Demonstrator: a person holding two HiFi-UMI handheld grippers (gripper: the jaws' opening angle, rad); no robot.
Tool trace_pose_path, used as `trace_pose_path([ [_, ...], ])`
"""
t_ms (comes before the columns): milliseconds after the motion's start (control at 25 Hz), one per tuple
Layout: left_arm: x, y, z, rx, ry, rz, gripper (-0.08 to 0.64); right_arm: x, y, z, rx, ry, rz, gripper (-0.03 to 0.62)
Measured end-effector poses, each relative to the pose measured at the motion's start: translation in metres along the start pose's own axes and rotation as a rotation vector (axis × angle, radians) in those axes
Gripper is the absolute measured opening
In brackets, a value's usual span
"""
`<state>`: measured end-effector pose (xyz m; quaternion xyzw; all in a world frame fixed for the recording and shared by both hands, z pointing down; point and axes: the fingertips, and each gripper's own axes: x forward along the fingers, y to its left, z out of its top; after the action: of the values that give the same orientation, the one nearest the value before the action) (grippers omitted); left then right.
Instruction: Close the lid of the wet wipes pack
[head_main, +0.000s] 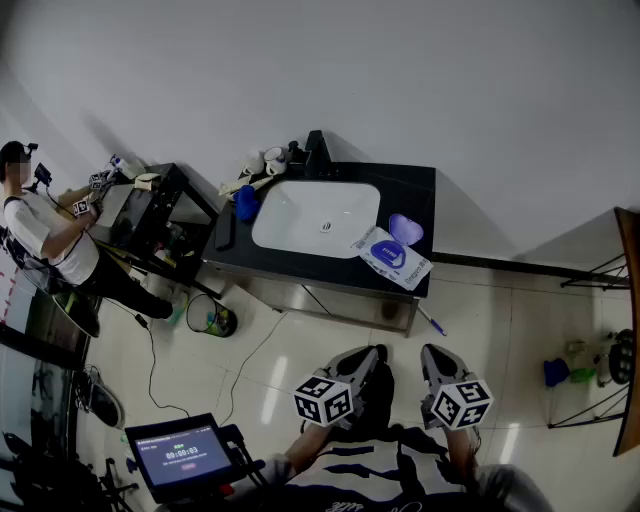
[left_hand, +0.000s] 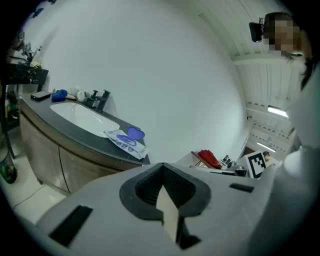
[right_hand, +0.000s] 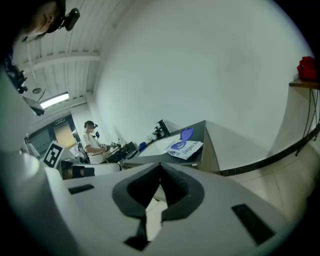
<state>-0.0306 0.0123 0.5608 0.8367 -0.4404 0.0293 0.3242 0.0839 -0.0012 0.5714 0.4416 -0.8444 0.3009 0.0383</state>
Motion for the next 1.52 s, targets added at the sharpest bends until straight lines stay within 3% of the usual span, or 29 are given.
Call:
trace_pose_path([
  [320,0.083,0.098,0.095,0.015,0.017,-0.027,0.000,0.110,-0.035,0.063,-0.001,-0.011,-0.074,-0.002],
  [480,0.121,0.143,0.121,0.009,0.059,-0.023,0.000,0.152,-0.048,0.093,-0.011,-0.026,-0.117,-0.002],
  [920,0.187,0.194,0.090,0.014,0.303,0.002,0.000,0.182,-0.087,0.112,0.010,0.015,-0.201,-0.002],
  [1080,0.204,0.203,0.076,0.000,0.353,0.054,0.000,0.186,-0.108,0.118,0.007,0.046,-0.195,-0.002],
  [1400,0.216,0.218,0.064,-0.197,0.352,0.172,0.000,0.231,-0.165,0.122,-0.029,0.228,-0.120,-0.002],
  [1520,0.214,0.217,0.066,-0.220,0.314,0.215,0.000,0.259,-0.183,0.120,-0.072,0.299,-0.085,-0.002],
])
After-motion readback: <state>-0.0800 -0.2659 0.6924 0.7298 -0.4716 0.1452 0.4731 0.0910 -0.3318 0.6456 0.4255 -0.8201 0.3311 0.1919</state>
